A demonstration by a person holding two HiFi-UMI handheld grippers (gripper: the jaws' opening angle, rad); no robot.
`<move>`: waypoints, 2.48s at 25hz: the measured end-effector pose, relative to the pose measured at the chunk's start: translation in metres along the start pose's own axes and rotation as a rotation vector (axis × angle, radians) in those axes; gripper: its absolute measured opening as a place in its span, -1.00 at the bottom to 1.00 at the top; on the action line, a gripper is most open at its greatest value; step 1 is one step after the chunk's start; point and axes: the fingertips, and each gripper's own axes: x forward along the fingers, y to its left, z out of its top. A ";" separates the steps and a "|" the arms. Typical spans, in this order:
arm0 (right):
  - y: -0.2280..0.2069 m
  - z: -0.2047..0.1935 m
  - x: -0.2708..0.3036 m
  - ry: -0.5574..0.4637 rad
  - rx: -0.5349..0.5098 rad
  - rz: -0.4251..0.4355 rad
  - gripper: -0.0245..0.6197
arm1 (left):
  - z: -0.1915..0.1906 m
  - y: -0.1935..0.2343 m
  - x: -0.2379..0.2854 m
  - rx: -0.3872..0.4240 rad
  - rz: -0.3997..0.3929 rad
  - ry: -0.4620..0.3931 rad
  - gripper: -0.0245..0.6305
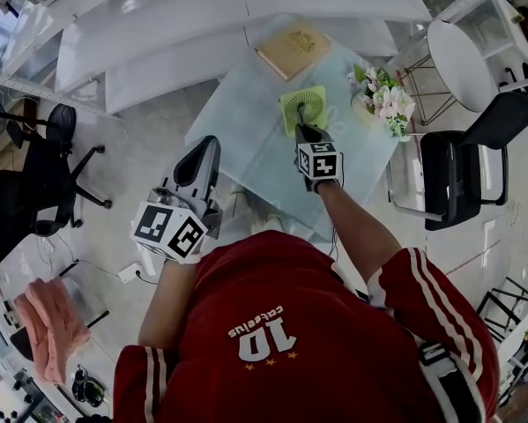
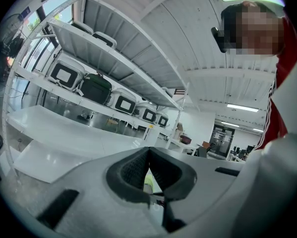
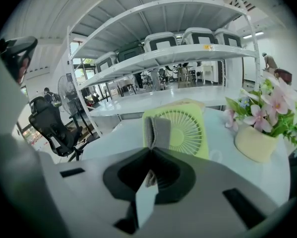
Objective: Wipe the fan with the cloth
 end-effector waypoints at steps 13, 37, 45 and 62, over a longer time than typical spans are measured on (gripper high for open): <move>0.019 -0.003 0.006 0.014 -0.017 0.032 -0.88 | 0.001 0.008 -0.008 -0.019 0.022 -0.008 -0.92; 0.046 0.000 0.014 0.006 -0.021 0.090 -0.88 | 0.000 0.011 -0.013 -0.014 0.057 -0.010 -0.92; 0.044 0.007 0.001 -0.025 -0.019 0.093 -0.88 | 0.000 0.007 -0.010 -0.007 0.044 -0.007 -0.92; -0.008 -0.002 -0.024 -0.052 0.039 0.006 -0.88 | -0.010 -0.018 0.014 0.002 -0.017 0.024 -0.92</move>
